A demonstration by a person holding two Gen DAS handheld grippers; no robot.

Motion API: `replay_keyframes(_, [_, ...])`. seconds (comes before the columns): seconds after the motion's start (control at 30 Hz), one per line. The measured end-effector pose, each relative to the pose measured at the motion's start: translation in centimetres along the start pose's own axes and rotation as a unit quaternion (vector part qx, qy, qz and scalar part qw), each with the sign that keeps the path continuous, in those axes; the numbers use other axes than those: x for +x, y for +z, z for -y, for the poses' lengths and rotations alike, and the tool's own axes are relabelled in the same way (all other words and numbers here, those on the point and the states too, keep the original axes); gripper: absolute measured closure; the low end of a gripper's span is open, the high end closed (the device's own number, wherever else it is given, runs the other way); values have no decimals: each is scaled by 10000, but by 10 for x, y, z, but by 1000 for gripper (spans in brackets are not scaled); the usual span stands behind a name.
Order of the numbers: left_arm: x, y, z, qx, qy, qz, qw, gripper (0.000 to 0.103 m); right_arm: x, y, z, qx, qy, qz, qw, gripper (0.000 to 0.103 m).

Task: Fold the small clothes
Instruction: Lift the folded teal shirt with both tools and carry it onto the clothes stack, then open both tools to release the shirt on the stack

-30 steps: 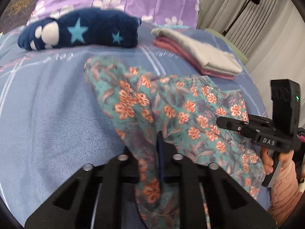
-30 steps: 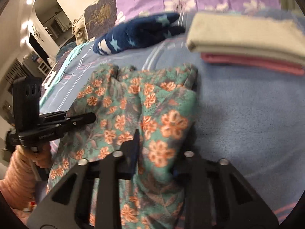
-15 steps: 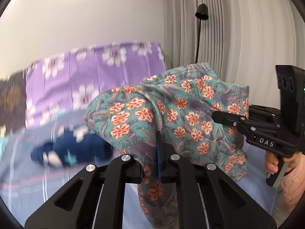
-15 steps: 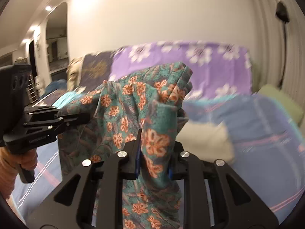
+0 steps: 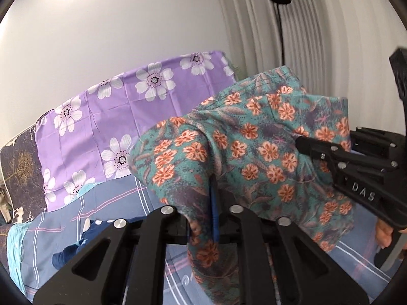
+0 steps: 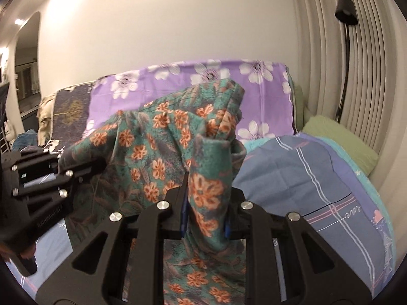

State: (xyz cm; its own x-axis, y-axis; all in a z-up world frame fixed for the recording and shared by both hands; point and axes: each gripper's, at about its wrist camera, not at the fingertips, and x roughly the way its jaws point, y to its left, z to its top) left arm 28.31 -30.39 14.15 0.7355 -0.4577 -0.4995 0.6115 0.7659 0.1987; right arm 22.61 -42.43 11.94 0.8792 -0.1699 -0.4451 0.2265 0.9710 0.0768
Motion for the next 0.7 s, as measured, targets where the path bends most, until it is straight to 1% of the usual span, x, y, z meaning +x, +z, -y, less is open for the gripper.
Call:
replay_keyframes(0.03, [18,-4,2,98,171,-36,9998,76,9,-1,6,78,-46,-20,10000,76])
replay_keyframes(0.07, [38,-10,4,245,441,-186,9986,60,24,-5,9,197,-187,-78,9996,57])
replay_keyframes(0.1, [54,-16,5,319,678,-377,9965,50,43,-9,16,367,-456,-262,9979,40])
replay_keyframes(0.13, [69,-25,7,373,934,-587,9932,36,63,-19,25,601,-810,-479,9937,24])
replay_keyframes(0.17, [82,-34,8,412,1107,-723,9904,33,73,-27,32,727,-913,-578,9915,24])
replay_keyframes(0.2, [91,-47,9,474,1142,-755,9894,32,84,-44,39,832,-830,-723,9904,25])
replay_keyframes(0.27, [97,-69,12,570,879,-834,9910,26,89,-70,42,766,-752,-880,9903,25])
replay_keyframes(0.3, [98,-80,14,630,763,-861,9914,25,92,-83,42,654,-802,-956,9900,25])
replay_keyframes(0.33, [99,-90,16,682,696,-904,9911,21,97,-101,42,495,-886,-1078,9890,24])
replay_keyframes(0.4, [107,-115,23,791,498,-1195,9884,18,99,-132,43,449,-925,-1239,9869,21])
replay_keyframes(0.43, [107,-123,27,792,438,-1256,9879,17,100,-140,46,552,-918,-1284,9859,19])
replay_keyframes(0.47, [106,-132,28,706,449,-1216,9890,17,96,-149,50,787,-824,-1296,9850,19])
replay_keyframes(0.5, [104,-136,27,557,462,-1168,9905,17,91,-157,58,1217,-638,-1335,9815,18])
replay_keyframes(0.53, [101,-139,25,401,423,-1169,9914,17,90,-162,64,1501,-528,-1396,9774,17])
replay_keyframes(0.57, [98,-144,21,116,287,-1227,9920,17,88,-166,67,1727,-437,-1444,9734,16])
replay_keyframes(0.6, [95,-147,18,-58,185,-1269,9917,17,85,-170,69,1862,-376,-1457,9709,16])
replay_keyframes(0.63, [91,-150,15,-188,108,-1294,9914,17,80,-173,69,1881,-358,-1427,9711,15])
replay_keyframes(0.7, [77,-156,14,-319,-6,-1248,9917,17,69,-172,63,1740,-423,-1379,9741,15])
